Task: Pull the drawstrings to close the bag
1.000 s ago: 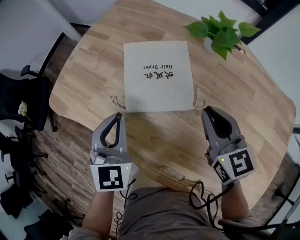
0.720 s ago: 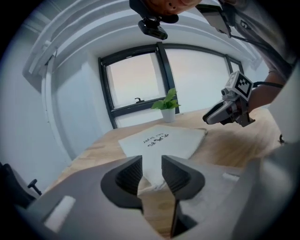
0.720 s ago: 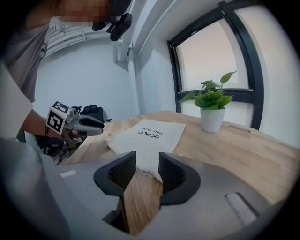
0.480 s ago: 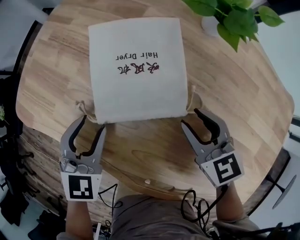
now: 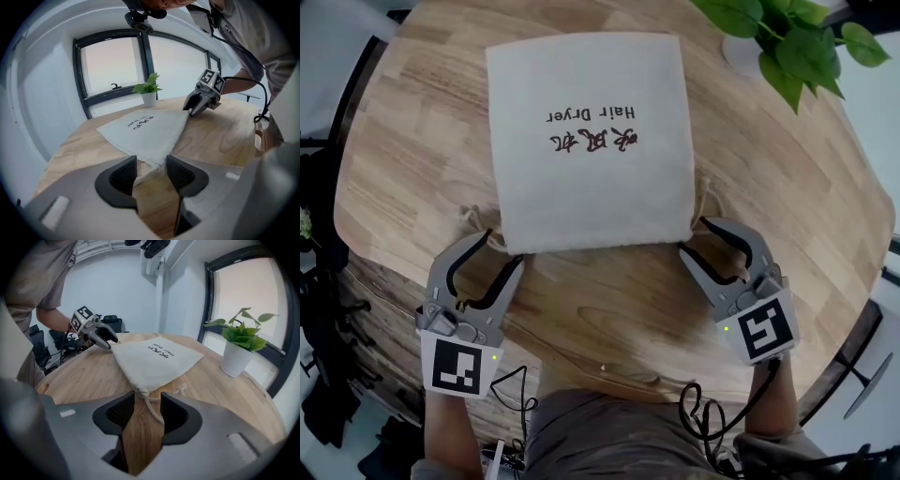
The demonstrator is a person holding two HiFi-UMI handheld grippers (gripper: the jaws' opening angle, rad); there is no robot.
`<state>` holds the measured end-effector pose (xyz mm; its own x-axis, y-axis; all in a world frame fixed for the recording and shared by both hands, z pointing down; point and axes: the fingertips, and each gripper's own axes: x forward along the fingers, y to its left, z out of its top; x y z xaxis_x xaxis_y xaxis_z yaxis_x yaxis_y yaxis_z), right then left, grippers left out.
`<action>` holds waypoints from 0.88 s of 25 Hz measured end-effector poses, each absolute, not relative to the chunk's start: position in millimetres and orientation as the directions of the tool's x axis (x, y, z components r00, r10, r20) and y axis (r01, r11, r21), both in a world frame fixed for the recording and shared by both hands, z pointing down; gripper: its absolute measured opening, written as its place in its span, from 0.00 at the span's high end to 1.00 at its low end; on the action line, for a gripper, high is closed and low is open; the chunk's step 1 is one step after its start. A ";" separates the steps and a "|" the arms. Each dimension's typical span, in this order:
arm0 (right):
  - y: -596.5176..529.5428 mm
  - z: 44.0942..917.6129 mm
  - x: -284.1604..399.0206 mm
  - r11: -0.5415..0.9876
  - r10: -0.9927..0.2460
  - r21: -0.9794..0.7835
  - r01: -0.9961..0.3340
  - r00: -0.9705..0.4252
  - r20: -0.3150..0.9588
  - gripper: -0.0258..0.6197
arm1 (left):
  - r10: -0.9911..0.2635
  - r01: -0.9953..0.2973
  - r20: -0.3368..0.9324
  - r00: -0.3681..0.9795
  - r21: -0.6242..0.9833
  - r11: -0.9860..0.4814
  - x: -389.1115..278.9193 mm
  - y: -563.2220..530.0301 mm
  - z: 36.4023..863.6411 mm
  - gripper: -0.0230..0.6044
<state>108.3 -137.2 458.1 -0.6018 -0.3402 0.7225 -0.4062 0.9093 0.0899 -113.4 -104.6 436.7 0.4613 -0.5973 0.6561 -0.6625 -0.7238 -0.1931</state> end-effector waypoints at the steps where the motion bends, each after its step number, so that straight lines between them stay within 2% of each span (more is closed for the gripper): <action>1: -137.4 458.2 108.2 0.920 -0.323 0.094 -0.380 -0.602 0.730 0.65 | -0.586 -0.654 0.665 0.464 -0.190 -0.733 -114.5 -104.6 438.5 0.65; 5: -135.7 460.3 106.3 0.966 -0.214 0.075 -0.248 -0.600 0.771 0.62 | -0.547 -0.626 0.693 0.469 -0.176 -0.760 -119.0 -103.4 446.3 0.65; 8: -135.5 461.8 105.4 0.985 -0.117 0.016 -0.172 -0.599 0.792 0.66 | -0.522 -0.613 0.692 0.498 -0.145 -0.777 -118.9 -103.0 449.4 0.65; 10: -138.0 462.3 109.2 0.987 -0.095 0.002 -0.164 -0.564 0.820 0.72 | -0.501 -0.604 0.692 0.520 -0.116 -0.788 -118.9 -103.0 450.2 0.65; 13: -141.9 463.3 114.0 0.980 -0.122 0.025 -0.198 -0.496 0.860 0.74 | -0.461 -0.581 0.704 0.540 -0.085 -0.810 -120.5 -102.5 451.7 0.65; 15: -144.4 463.6 116.0 0.971 -0.158 0.057 -0.233 -0.444 0.882 0.85 | -0.441 -0.570 0.714 0.544 -0.072 -0.819 -121.8 -101.8 452.5 0.65; 22: -140.0 461.8 116.1 0.956 -0.190 0.076 -0.283 -0.405 0.894 0.85 | -0.404 -0.548 0.732 0.548 -0.051 -0.835 -116.2 -92.5 451.6 0.67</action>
<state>116.1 -140.0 461.8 -0.4046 -0.1904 0.8944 -0.2829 0.9562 0.0756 -116.2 -92.5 451.6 0.5481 -0.4041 0.7323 -0.5479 -0.8350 -0.0507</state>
